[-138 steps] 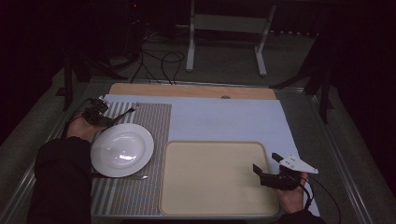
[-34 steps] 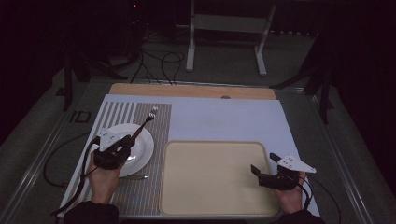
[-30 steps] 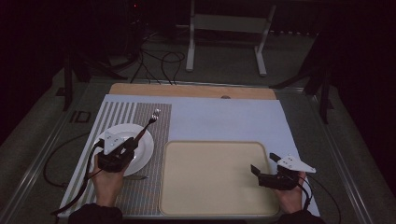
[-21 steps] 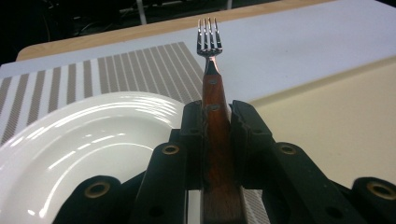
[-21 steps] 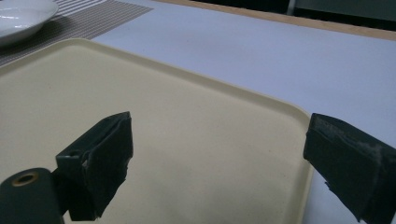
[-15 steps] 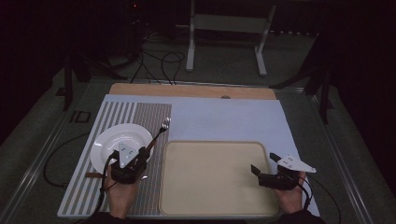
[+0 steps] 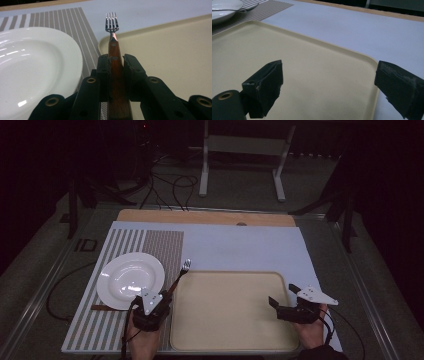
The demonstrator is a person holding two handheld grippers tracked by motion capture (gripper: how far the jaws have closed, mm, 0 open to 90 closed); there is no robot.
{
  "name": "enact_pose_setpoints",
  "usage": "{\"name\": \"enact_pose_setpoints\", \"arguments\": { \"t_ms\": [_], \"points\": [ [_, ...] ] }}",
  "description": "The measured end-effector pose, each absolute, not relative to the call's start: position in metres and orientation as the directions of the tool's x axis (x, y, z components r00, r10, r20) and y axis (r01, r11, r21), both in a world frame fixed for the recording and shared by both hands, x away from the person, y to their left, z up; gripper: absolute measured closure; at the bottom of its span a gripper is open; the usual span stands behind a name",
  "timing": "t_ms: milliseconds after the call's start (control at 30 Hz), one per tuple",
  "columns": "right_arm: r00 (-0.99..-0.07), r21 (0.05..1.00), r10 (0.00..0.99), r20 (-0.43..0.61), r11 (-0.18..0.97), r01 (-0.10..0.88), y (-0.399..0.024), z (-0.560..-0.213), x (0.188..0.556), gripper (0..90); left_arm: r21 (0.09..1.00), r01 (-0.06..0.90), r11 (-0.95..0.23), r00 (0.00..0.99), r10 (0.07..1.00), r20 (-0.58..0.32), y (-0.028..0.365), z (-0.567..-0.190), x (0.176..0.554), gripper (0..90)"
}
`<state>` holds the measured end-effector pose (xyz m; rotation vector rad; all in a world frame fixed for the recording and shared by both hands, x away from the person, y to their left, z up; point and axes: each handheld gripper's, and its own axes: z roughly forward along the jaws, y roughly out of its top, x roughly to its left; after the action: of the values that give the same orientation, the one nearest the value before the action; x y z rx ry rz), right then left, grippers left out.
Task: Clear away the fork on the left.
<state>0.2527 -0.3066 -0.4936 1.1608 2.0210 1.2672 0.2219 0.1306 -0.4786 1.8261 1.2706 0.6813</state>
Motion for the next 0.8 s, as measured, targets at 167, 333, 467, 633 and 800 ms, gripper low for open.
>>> {"name": "enact_pose_setpoints", "arguments": {
  "t_ms": [167,333,467,633,800],
  "points": [
    [-0.524,0.890,0.851,0.036,0.211,0.403,-0.307,-0.494,0.253,8.2,0.833,0.522,-0.181,0.341,0.940,-0.010,0.125,-0.480,0.216,75.9],
    [-0.523,0.889,0.852,0.037,0.211,0.407,-0.306,-0.494,0.253,8.2,0.826,0.533,-0.184,0.350,0.937,-0.018,0.122,-0.481,0.211,75.8],
    [-0.523,0.889,0.852,0.037,0.211,0.407,-0.306,-0.494,0.253,8.2,0.816,0.547,-0.183,0.347,0.938,-0.022,0.121,-0.484,0.209,75.8],
    [-0.523,0.888,0.852,0.034,0.214,0.406,-0.306,-0.494,0.254,8.2,0.800,0.565,-0.202,0.353,0.935,-0.014,0.115,-0.487,0.206,75.8],
    [-0.523,0.886,0.852,0.034,0.216,0.410,-0.306,-0.495,0.255,8.2,0.795,0.571,-0.206,0.342,0.940,-0.002,0.112,-0.487,0.205,75.7]
  ]
}}
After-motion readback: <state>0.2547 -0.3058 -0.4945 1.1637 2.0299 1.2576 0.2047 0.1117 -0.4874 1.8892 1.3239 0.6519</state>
